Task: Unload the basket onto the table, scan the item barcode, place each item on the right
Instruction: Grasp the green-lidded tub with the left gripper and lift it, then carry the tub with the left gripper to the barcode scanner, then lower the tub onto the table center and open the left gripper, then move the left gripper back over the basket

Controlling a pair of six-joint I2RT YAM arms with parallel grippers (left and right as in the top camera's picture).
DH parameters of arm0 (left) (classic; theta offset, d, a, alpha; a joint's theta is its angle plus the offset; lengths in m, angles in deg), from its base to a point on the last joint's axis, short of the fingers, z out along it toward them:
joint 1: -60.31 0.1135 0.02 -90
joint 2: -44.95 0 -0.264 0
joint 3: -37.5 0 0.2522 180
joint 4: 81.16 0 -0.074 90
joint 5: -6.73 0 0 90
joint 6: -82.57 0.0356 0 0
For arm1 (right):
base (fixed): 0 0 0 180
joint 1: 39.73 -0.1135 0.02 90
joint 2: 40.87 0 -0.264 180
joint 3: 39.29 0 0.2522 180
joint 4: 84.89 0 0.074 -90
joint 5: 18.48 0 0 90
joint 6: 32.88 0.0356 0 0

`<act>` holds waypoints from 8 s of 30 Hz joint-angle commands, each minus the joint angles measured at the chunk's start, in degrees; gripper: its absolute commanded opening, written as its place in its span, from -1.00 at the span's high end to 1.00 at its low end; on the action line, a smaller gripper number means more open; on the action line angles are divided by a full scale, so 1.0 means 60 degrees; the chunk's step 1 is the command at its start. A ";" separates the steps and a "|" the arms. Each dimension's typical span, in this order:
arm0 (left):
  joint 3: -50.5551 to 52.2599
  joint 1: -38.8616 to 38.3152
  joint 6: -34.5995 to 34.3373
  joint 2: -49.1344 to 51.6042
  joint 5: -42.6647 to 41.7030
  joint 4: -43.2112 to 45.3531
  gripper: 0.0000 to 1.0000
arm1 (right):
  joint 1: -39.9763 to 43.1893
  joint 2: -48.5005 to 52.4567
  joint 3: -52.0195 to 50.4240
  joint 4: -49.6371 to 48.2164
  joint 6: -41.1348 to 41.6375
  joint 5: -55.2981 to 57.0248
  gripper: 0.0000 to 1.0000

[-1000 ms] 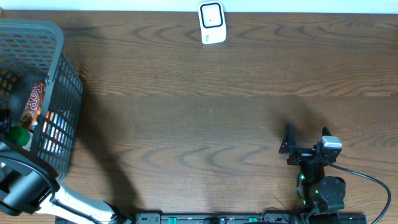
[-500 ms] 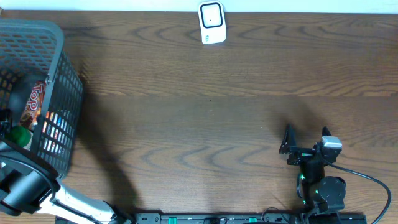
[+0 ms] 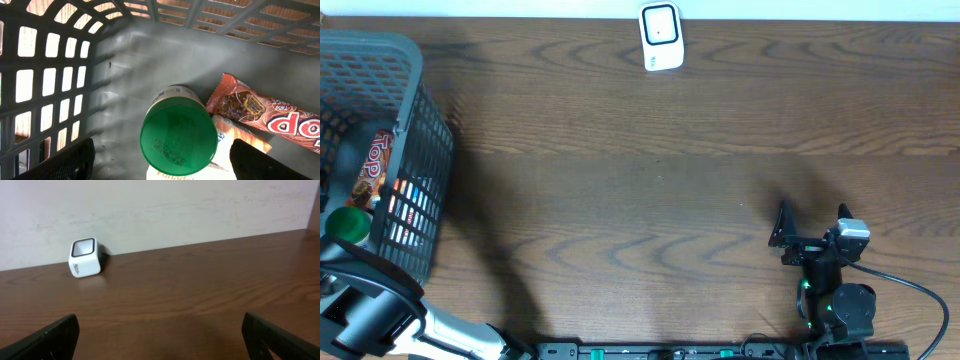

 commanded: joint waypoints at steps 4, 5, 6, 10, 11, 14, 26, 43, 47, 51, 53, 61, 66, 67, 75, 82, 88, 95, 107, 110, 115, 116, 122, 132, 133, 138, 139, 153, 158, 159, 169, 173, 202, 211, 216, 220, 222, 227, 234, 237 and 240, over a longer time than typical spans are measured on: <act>0.0073 -0.0047 0.0171 0.0197 0.0168 -0.0015 -0.73 | 0.0007 -0.0066 -0.0015 0.0025 -0.0106 0.0058 -0.98; 0.0073 -0.0084 0.0175 0.0262 0.0168 -0.0015 -0.73 | 0.0007 -0.0066 -0.0015 0.0029 -0.0106 0.0058 -0.99; 0.0073 -0.0106 0.0171 0.0324 0.0171 -0.0015 -0.73 | 0.0007 -0.0066 -0.0015 0.0025 -0.0106 0.0058 -0.99; 0.0073 -0.0324 0.0171 0.0685 0.0171 0.0066 -0.73 | 0.0007 -0.0066 -0.0015 0.0025 -0.0106 0.0058 -0.99; 0.0073 -0.0386 0.0168 0.0776 0.0168 0.0084 -0.74 | 0.0007 -0.0066 -0.0015 0.0025 -0.0106 0.0058 -0.99; 0.0073 -0.0594 0.0168 0.1082 0.0175 0.0124 -0.74 | 0.0007 -0.0066 -0.0015 0.0025 -0.0106 0.0058 -0.99; 0.0080 -0.0510 0.0168 0.1639 0.0208 0.0018 -0.73 | 0.0007 -0.0066 -0.0015 0.0025 -0.0106 0.0058 -0.98; 0.1330 -0.0437 0.0204 0.1639 0.0208 0.1089 -0.73 | 0.0007 -0.0066 -0.0015 0.0029 -0.0106 0.0058 -0.98; 0.1330 -0.0437 0.0211 0.1639 0.0211 0.1100 -0.39 | 0.0007 -0.0066 -0.0015 0.0025 -0.0106 0.0058 -0.99; 0.1326 -0.0433 0.0619 0.1639 0.0222 0.1162 -0.02 | 0.0007 -0.0066 -0.0015 0.0029 -0.0106 0.0058 -0.98; 0.1326 -0.0433 0.0721 0.1636 0.0328 0.1162 0.02 | 0.0007 -0.0066 -0.0015 0.0025 -0.0106 0.0058 -0.99; 0.0630 -0.0437 0.1075 0.1206 0.0346 0.0634 0.03 | 0.0007 -0.0066 -0.0015 0.0029 -0.0109 0.0058 -0.99; -0.0630 -0.0437 0.1198 0.0200 0.0189 -0.0160 0.02 | 0.0007 -0.0066 -0.0015 0.0025 -0.0109 0.0058 -0.99; -0.0885 -0.0437 0.1246 -0.0076 0.0004 -0.0277 0.02 | 0.0007 -0.0066 -0.0015 0.0025 -0.0109 0.0058 -0.99; -0.2106 -0.0441 0.1242 -0.3078 -0.3949 -0.0058 -0.05 | 0.0007 -0.0066 -0.0015 0.0025 -0.0106 0.0058 -0.99; -0.2106 -0.1107 0.0197 -0.5235 -0.7934 0.1577 -0.05 | 0.0007 -0.0066 -0.0015 0.0025 -0.0106 0.0058 -0.98; -0.2014 -0.3883 0.0018 -0.5599 -0.8080 0.1730 -0.07 | 0.0007 -0.0066 -0.0015 0.0025 -0.0106 0.0058 -0.99; -0.1322 -0.7989 0.0914 -0.4612 -0.6368 0.1526 -0.07 | 0.0007 -0.0066 -0.0015 0.0025 -0.0106 0.0058 -0.99; -0.0747 -1.1992 0.4554 -0.1082 -0.2659 -0.0182 -0.06 | 0.0007 -0.0066 -0.0015 0.0025 -0.0109 0.0058 -0.98; -0.0739 -1.2480 0.5235 -0.0204 -0.2408 -0.0146 -0.06 | 0.0007 -0.0066 -0.0015 0.0025 -0.0109 0.0058 -0.99; -0.0739 -1.3238 0.6411 0.1162 -0.2685 0.0168 -0.06 | 0.0007 -0.0066 -0.0015 0.0025 -0.0109 0.0058 -0.98; -0.0739 -1.3391 0.6849 0.1388 -0.2896 0.0280 -0.06 | 0.0007 -0.0066 -0.0015 0.0029 -0.0109 0.0058 -0.99; -0.0739 -1.4163 0.9704 0.2364 -0.3821 0.0554 -0.07 | 0.0007 -0.0066 -0.0015 0.0025 -0.0106 0.0058 -0.99; -0.0590 -1.4316 1.0939 0.3180 -0.3807 0.1078 -0.08 | 0.0007 -0.0066 -0.0015 0.0025 -0.0106 0.0058 -0.98; -0.0590 -1.4316 1.0961 0.3224 -0.3796 0.1082 -0.12 | 0.0007 -0.0066 -0.0015 0.0025 -0.0106 0.0058 -0.98; -0.0612 -1.4316 1.0958 0.3246 -0.2823 0.0900 -0.27 | 0.0007 -0.0066 -0.0015 0.0029 -0.0106 0.0058 -0.99; -0.0641 -1.4324 1.0954 0.3195 -0.2561 0.0739 -0.31 | 0.0007 -0.0066 -0.0015 0.0029 -0.0106 0.0058 -0.99; -0.1126 -1.4320 1.0874 -0.0124 -0.2215 -0.0098 -0.93 | 0.0007 -0.0066 -0.0015 0.0025 -0.0106 0.0058 -0.99; -0.1126 -1.4025 1.0797 -0.2080 -0.2146 -0.0069 -0.93 | 0.0007 -0.0066 -0.0015 0.0025 -0.0106 0.0058 -0.99; -0.1126 -1.3916 1.0761 -0.2408 -0.2146 -0.0069 -0.93 | 0.0007 -0.0066 -0.0015 0.0029 -0.0106 0.0058 -0.99; -0.1122 -1.1897 1.0076 -0.5158 -0.2149 -0.0215 -0.93 | 0.0007 -0.0066 -0.0015 0.0025 -0.0106 0.0058 -0.99; -0.1122 -1.0856 0.9555 -0.5781 -0.2153 -0.0219 -0.93 | 0.0007 -0.0066 -0.0015 0.0025 -0.0106 0.0058 -0.98; -0.1122 -0.7304 0.3832 -0.6244 0.0525 -0.1089 -0.95 | 0.0007 -0.0066 -0.0015 0.0025 -0.0106 0.0058 -0.99; -0.1122 -0.7249 0.3759 -0.6266 0.0525 -0.1373 -0.95 | 0.0007 -0.0066 -0.0015 0.0025 -0.0106 0.0058 -0.99; -0.1122 -0.7249 0.3763 -0.6269 0.0608 -0.1359 -0.95 | 0.0007 -0.0066 -0.0015 0.0025 -0.0106 0.0058 -0.98; -0.1122 -0.7246 0.3490 -0.6266 0.1676 -0.1381 -0.95 | 0.0007 -0.0066 -0.0015 0.0029 -0.0106 0.0058 -0.98; -0.1122 -0.7246 0.3045 -0.6269 0.2124 -0.1439 -0.95 | 0.0007 -0.0066 -0.0015 0.0025 -0.0106 0.0058 -0.99; -0.1122 -0.7246 0.1985 -0.6266 0.2674 -0.1472 -0.95 | 0.0007 -0.0066 -0.0015 0.0025 -0.0106 0.0058 -0.99; -0.1118 -0.7246 0.1581 -0.6266 0.3085 -0.1508 -0.95 | 0.0007 -0.0066 -0.0015 0.0025 -0.0106 0.0058 -0.99; -0.1118 -0.7195 0.1504 -0.6262 0.3657 -0.1501 -0.96 | 0.0007 -0.0066 -0.0015 0.0025 -0.0106 0.0058 -0.99; -0.1093 -0.6750 0.1333 -0.6255 0.3993 -0.1494 -0.97 | 0.0007 -0.0066 -0.0015 0.0029 -0.0106 0.0058 -0.99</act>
